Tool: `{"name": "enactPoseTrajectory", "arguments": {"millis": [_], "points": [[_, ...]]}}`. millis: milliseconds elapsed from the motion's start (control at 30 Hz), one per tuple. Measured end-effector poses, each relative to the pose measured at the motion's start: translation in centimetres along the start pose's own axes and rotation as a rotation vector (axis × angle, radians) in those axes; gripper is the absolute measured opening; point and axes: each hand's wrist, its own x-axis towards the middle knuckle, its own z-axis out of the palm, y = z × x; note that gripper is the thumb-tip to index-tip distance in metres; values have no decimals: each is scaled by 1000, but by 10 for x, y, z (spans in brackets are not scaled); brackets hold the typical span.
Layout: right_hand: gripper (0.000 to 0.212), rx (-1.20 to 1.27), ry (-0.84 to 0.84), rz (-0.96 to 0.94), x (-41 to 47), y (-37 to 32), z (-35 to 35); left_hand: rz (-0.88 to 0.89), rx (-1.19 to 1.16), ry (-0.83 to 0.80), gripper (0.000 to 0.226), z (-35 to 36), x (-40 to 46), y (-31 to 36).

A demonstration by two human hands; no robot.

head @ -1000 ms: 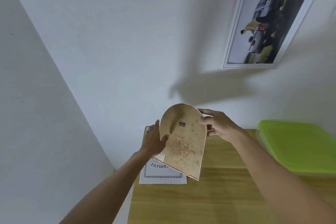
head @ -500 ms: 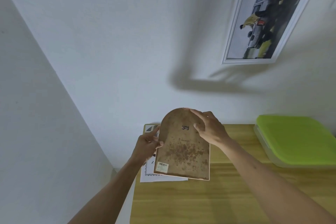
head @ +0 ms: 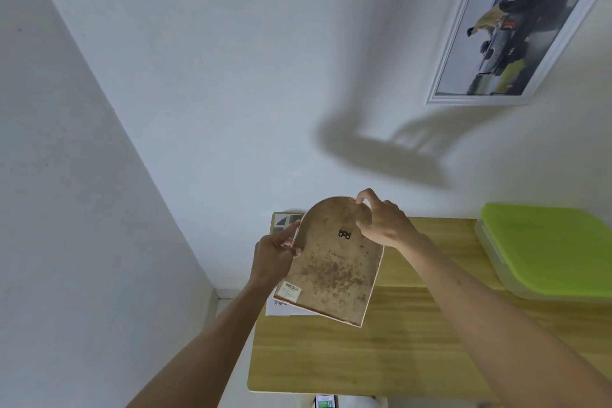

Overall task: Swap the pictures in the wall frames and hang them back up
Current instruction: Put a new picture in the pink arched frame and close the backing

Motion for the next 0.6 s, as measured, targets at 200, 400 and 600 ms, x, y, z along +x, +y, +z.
{"name": "enactPoseTrajectory", "arguments": {"millis": [200,400,600], "points": [[13,11,-104,102,0,-9,-12,-20,-27,12,61,7,-6,-11],[21,37,-125,146,0,-11,-13,-38,-61,-7,61,7,-6,-14],[17,213,-23,77,0,-8,-6,-128,-195,15,59,-1,-2,-21]]}}
